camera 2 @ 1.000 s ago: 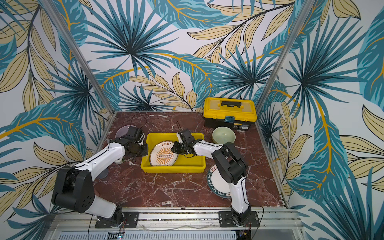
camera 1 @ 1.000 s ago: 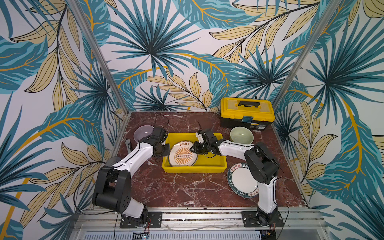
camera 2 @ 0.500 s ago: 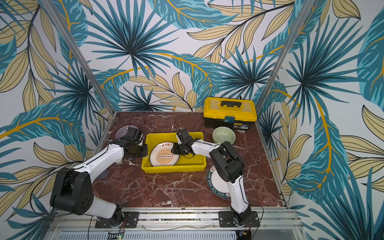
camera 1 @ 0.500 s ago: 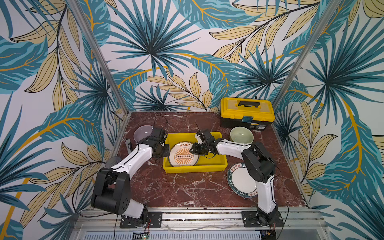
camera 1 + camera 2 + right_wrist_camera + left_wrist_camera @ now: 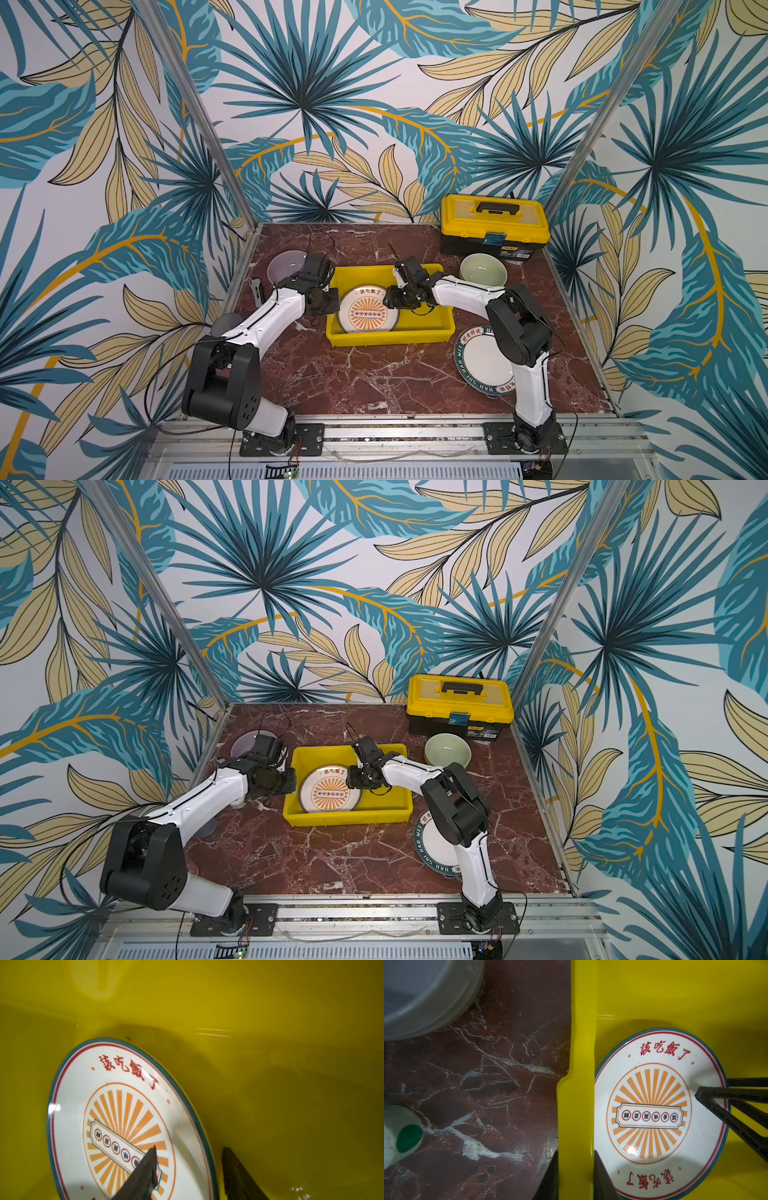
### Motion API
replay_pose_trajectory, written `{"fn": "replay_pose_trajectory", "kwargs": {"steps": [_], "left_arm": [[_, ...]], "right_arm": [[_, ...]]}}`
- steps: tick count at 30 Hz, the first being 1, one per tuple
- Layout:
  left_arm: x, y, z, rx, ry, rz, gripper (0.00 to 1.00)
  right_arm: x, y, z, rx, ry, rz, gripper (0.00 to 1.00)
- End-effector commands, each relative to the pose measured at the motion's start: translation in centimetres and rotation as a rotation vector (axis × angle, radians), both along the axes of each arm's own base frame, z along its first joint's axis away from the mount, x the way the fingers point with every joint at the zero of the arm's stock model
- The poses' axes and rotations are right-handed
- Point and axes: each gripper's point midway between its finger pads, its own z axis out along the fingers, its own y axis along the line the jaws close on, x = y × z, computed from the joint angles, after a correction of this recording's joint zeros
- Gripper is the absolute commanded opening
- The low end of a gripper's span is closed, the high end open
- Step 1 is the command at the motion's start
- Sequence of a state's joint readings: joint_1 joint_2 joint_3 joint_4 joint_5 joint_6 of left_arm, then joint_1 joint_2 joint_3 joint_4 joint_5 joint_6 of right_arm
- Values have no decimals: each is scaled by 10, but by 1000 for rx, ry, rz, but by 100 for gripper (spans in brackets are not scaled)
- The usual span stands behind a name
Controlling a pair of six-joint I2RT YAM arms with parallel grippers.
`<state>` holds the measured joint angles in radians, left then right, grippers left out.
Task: Place the mixed dishes into the plastic bin
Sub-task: 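Lower the plate flat into the yellow bin with both grippers, then open both grippers and reach them to the teal-rimmed plate stack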
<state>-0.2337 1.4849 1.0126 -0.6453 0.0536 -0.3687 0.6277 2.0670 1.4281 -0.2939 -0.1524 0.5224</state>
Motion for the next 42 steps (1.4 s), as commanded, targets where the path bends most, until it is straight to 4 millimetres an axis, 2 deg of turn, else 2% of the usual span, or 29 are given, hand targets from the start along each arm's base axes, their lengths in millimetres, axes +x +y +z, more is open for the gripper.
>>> {"fn": "replay_pose_trajectory", "kwargs": {"steps": [1, 7, 12, 15, 18, 22, 24, 27, 30, 33, 35, 39, 42], "left_arm": [[-2, -6, 8, -41, -15, -23, 22], [-2, -5, 16, -31, -22, -27, 23], [-2, -3, 29, -23, -39, -34, 29], [-2, -1, 35, -8, -45, -35, 35], [-3, 4, 39, 17, -44, -23, 44], [-4, 7, 51, 27, -49, -19, 50], [-5, 10, 62, 37, -64, -12, 50], [-4, 3, 88, 14, -111, -43, 53], [-4, -13, 116, -29, -180, -89, 56], [-6, -37, 128, -18, -215, -150, 55], [-11, -65, 130, -64, -202, -200, 56], [-28, -134, 128, -144, -157, -333, 56], [-35, -177, 125, -165, -149, -407, 57]], "right_arm": [[-8, -14, 9, -67, -1, 6, 57], [-9, -18, 30, -94, -24, 28, 63], [-11, -31, 68, -133, -81, 56, 69], [-17, -46, 95, -160, -101, 51, 71], [-29, -70, 118, -210, -120, 29, 71], [-53, -118, 135, -292, -120, -68, 71], [-66, -147, 134, -331, -114, -137, 70], [-85, -191, 124, -340, -84, -257, 69], [-102, -232, 116, -344, -64, -377, 66], [-116, -267, 111, -393, -96, -478, 62], [-123, -282, 109, -388, -108, -545, 60], [-136, -313, 103, -393, -117, -675, 58], [-143, -329, 87, -351, -76, -747, 58]]}}
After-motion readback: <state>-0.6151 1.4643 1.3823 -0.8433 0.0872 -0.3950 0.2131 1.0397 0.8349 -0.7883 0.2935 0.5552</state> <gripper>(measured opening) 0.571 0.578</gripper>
